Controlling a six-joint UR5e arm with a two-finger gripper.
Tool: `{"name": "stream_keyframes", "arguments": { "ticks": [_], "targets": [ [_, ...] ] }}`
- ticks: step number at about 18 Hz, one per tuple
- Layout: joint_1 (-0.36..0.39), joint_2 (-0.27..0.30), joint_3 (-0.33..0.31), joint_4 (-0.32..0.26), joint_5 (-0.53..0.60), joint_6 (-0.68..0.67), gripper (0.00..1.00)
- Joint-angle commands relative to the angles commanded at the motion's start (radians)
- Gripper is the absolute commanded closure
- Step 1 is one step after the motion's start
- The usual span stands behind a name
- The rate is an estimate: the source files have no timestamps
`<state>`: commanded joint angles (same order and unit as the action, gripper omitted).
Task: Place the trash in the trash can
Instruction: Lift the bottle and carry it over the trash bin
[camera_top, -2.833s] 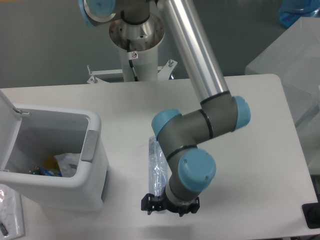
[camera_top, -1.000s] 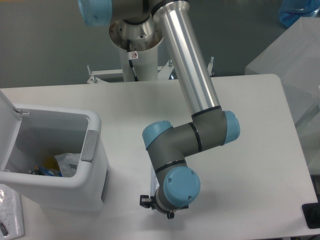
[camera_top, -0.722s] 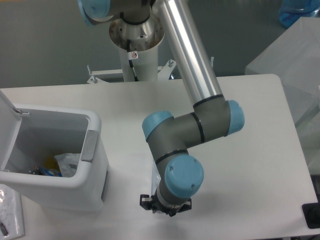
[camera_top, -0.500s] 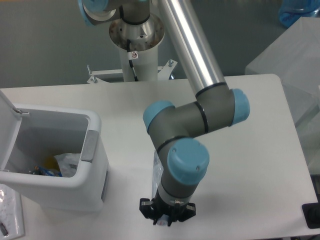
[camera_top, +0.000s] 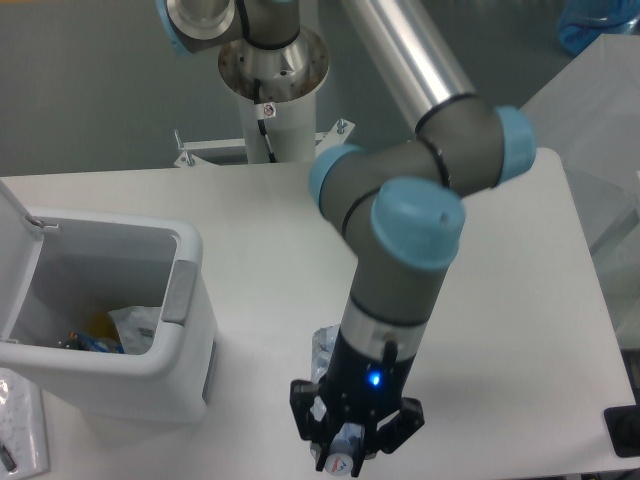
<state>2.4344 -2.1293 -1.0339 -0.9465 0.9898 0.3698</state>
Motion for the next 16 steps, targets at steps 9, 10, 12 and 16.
{"name": "stream_keyframes", "arguments": {
  "ticks": [9,10,12,16],
  "targets": [
    [0.003,0.081,0.072,0.012,-0.223,-0.072,0.87],
    [0.003,0.088,0.074,0.014,-0.240,-0.080,0.87],
    [0.000,0.095,0.074,0.024,-0.272,-0.087,0.87],
    [-0.008,0.121,0.061,0.028,-0.345,-0.113,0.87]
  ]
}}
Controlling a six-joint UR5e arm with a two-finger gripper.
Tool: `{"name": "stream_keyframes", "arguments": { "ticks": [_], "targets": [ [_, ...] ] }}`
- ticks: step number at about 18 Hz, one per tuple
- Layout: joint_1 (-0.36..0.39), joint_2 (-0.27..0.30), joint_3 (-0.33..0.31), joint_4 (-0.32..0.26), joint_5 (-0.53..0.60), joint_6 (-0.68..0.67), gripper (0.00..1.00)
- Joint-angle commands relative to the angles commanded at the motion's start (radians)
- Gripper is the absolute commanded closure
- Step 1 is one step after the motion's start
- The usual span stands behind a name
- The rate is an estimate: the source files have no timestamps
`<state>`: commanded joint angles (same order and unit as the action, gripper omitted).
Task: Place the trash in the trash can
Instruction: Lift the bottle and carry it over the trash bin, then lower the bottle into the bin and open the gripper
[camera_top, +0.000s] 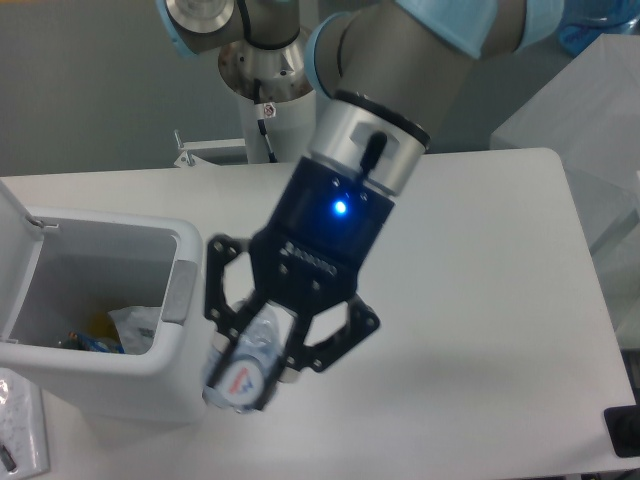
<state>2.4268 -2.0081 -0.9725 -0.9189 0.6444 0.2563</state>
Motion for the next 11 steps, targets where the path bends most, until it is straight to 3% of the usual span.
{"name": "stream_keyframes", "arguments": {
  "ticks": [3,8,11],
  "targets": [
    [-0.014,0.026,-0.009,0.003,-0.038,-0.040,0.86],
    [-0.072,0.074,-0.103,0.009,-0.035,-0.048,0.85],
    [-0.095,0.077,-0.167,0.096,-0.032,-0.045,0.85]
  ]
}}
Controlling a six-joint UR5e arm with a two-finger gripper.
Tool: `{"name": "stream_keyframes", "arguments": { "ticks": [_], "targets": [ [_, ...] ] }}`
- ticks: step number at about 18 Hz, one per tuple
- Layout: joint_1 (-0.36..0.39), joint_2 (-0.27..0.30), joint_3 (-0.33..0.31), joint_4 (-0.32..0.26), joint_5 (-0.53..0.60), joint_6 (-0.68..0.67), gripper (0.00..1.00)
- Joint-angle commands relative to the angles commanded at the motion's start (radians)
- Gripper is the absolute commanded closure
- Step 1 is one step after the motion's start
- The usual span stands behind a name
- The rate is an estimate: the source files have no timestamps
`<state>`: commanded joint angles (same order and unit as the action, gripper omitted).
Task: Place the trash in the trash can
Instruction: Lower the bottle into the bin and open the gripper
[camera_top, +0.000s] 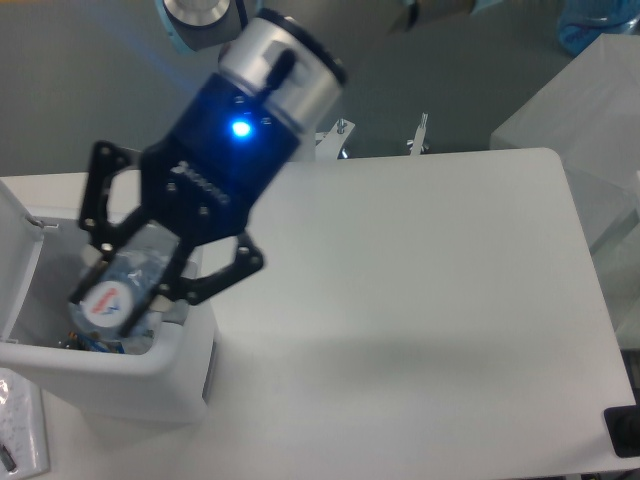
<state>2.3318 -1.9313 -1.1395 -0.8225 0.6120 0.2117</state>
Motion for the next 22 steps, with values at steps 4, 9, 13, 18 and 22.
{"name": "stream_keyframes", "arguments": {
  "ticks": [4,9,13,18,22],
  "targets": [
    [-0.023,0.008,-0.055,0.011,0.005,0.043,0.85],
    [-0.051,0.009,-0.089,0.013,0.005,0.120,0.84],
    [-0.055,0.021,-0.141,0.013,0.005,0.190,0.76],
    [-0.057,0.034,-0.210,0.013,0.005,0.301,0.48],
    [-0.057,0.032,-0.238,0.014,0.005,0.347,0.26]
  ]
}}
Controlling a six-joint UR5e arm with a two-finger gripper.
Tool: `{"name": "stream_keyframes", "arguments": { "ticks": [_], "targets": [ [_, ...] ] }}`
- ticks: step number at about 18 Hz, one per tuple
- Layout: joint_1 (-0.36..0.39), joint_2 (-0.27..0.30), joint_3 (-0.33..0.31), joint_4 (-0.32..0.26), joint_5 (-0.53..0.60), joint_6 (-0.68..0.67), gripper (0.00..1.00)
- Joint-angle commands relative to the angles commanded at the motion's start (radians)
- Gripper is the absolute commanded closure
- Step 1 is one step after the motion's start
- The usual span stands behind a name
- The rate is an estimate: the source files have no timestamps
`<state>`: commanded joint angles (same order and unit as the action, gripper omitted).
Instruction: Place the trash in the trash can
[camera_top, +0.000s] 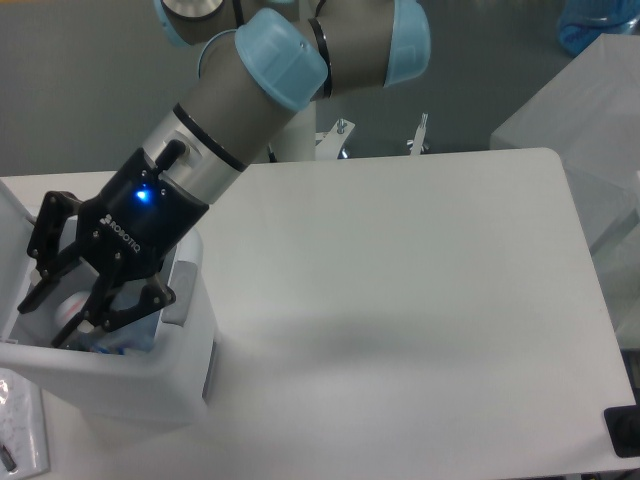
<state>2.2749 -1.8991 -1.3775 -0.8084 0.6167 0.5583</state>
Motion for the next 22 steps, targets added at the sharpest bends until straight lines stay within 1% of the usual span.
{"name": "stream_keyframes", "arguments": {
  "ticks": [4,9,11,13,15,17,18,20,22],
  "targets": [
    [0.017,-0.008,0.003,-0.002,0.003,0.006,0.00],
    [0.153,-0.020,-0.002,-0.003,0.009,0.012,0.00],
    [0.214,-0.025,-0.018,-0.002,0.009,0.021,0.00],
    [0.274,-0.034,-0.040,-0.003,0.011,0.069,0.00],
    [0.334,-0.035,-0.067,-0.003,0.011,0.165,0.00],
    [0.367,-0.037,-0.066,-0.006,0.012,0.245,0.00],
    [0.370,-0.040,-0.060,-0.006,0.023,0.250,0.00],
    [0.377,-0.043,-0.057,-0.006,0.130,0.265,0.00],
    [0.377,-0.044,-0.058,-0.011,0.309,0.316,0.00]
  ]
}}
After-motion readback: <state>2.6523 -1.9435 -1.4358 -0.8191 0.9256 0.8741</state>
